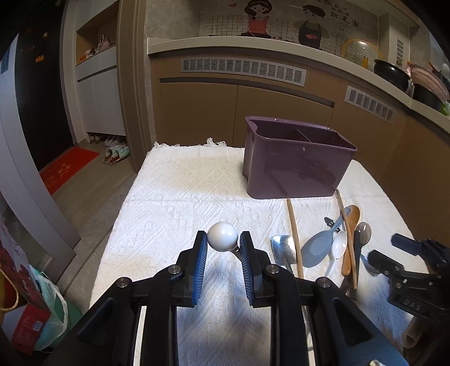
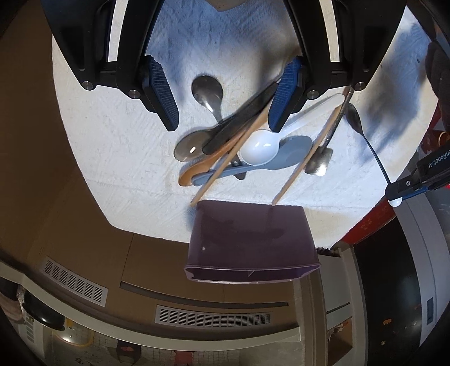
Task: Organize utensils
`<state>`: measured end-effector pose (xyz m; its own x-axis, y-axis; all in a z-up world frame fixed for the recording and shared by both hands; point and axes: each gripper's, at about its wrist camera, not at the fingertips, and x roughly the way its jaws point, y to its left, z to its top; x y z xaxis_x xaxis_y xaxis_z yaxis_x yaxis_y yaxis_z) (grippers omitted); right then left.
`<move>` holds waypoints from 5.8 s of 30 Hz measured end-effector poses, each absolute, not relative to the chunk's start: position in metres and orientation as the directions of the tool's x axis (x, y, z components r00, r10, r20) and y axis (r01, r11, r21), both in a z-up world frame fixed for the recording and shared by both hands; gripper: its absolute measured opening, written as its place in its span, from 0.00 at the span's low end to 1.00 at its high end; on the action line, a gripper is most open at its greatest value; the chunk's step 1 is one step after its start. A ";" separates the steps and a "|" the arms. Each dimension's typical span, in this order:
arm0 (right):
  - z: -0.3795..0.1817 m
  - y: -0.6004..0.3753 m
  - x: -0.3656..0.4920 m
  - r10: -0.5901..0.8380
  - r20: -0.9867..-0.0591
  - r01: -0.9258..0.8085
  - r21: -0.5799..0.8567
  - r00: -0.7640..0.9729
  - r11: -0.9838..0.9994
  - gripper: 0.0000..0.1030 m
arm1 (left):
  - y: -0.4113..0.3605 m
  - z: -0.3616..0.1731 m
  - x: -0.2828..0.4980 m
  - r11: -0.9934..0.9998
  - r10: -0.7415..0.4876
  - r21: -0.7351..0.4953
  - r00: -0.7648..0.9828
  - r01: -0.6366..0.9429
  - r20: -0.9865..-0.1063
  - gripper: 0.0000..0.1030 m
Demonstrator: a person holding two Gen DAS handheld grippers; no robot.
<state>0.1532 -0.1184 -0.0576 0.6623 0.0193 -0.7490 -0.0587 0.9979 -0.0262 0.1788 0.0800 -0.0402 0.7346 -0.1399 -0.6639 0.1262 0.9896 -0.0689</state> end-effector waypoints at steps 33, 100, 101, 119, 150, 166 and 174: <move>-0.099 -0.004 0.229 0.194 -0.800 -0.273 0.039 0.569 0.961 0.50 | 0.130 -0.007 0.147 0.994 -0.104 -0.073 0.810 0.075 -0.578 0.19; -0.105 -0.009 0.220 0.181 -0.830 -0.345 -0.015 0.528 0.939 0.32 | 0.153 -0.098 0.315 0.994 -0.020 -0.071 0.520 -0.079 -0.854 0.49; -0.105 -0.011 0.220 0.188 -0.829 -0.346 -0.007 0.526 0.938 0.32 | 0.153 -0.103 0.319 0.994 -0.013 -0.066 0.508 -0.086 -0.862 0.47; -0.052 -0.063 0.180 0.295 -0.706 -0.304 0.117 0.644 0.945 0.32 | 0.100 -0.030 0.204 0.998 -0.027 0.026 0.749 0.059 -0.662 0.19; 0.135 -0.133 0.266 0.203 -0.199 -0.204 0.016 0.959 0.979 0.32 | -0.003 0.128 0.311 0.972 -0.206 0.022 0.886 0.236 -0.416 0.19; 0.035 -0.142 0.334 0.222 -0.417 -0.214 0.068 0.881 0.975 0.14 | -0.005 0.036 0.361 0.958 -0.256 -0.045 0.775 0.283 -0.578 0.19; 0.014 -0.158 0.319 0.240 -0.520 -0.215 0.109 0.820 0.971 0.15 | 0.009 0.026 0.367 0.966 -0.252 -0.112 0.742 0.234 -0.621 0.59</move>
<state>0.3191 -0.1578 0.0144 0.8199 0.2399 -0.5199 -0.2146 0.9706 0.1094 0.3667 0.0089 0.0258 0.7420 -0.2516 -0.6214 0.2337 0.9658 -0.1121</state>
